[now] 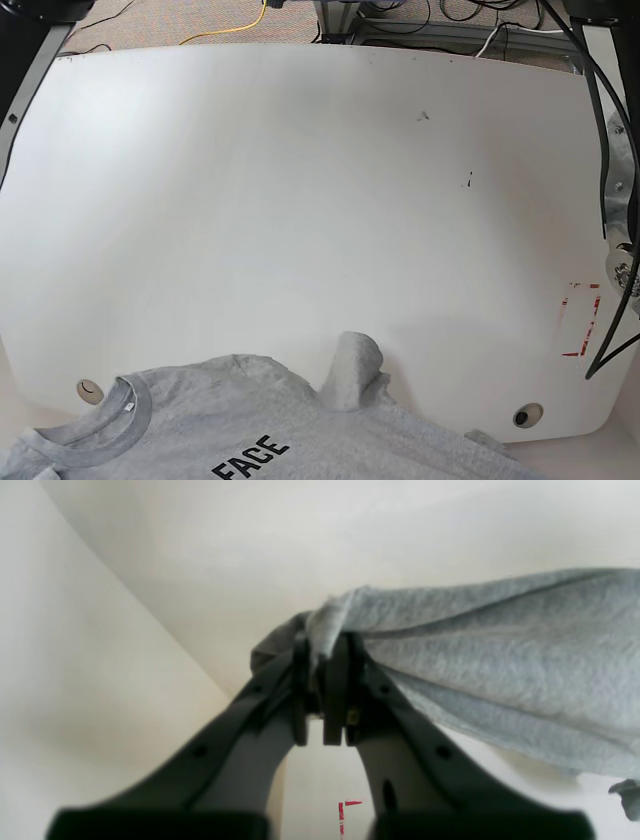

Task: Layout the t-shirt on the table in an organized manner, then fold the t-shirt properly
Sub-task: 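Lift the shirt with both grippers and swing it away from the robot, then pull the shirt back toward the robot and lay it on the table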

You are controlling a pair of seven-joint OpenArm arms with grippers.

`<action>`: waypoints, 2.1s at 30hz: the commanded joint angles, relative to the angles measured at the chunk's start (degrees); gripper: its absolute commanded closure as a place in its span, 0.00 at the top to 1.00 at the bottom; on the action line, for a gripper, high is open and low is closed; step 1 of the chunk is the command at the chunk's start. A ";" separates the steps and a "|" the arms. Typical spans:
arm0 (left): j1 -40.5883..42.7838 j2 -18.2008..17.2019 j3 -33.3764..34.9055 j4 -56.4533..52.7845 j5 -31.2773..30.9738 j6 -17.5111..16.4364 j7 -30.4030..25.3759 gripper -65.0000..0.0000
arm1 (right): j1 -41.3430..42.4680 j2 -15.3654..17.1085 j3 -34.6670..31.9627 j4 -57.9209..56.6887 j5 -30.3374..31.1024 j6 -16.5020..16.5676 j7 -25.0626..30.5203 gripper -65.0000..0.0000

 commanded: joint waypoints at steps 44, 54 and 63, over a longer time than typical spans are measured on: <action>13.44 -0.40 -2.49 9.04 -7.55 0.16 0.61 0.01 | -18.89 3.34 9.05 0.97 12.31 -0.10 1.25 0.00; 25.31 0.13 -5.83 16.60 -11.95 0.16 4.04 0.01 | -38.15 3.34 17.67 8.79 20.05 -0.10 1.25 0.00; 36.91 2.33 -9.35 24.60 -11.95 0.16 7.29 0.01 | -56.34 -0.09 24.35 16.27 24.09 -0.10 1.25 0.00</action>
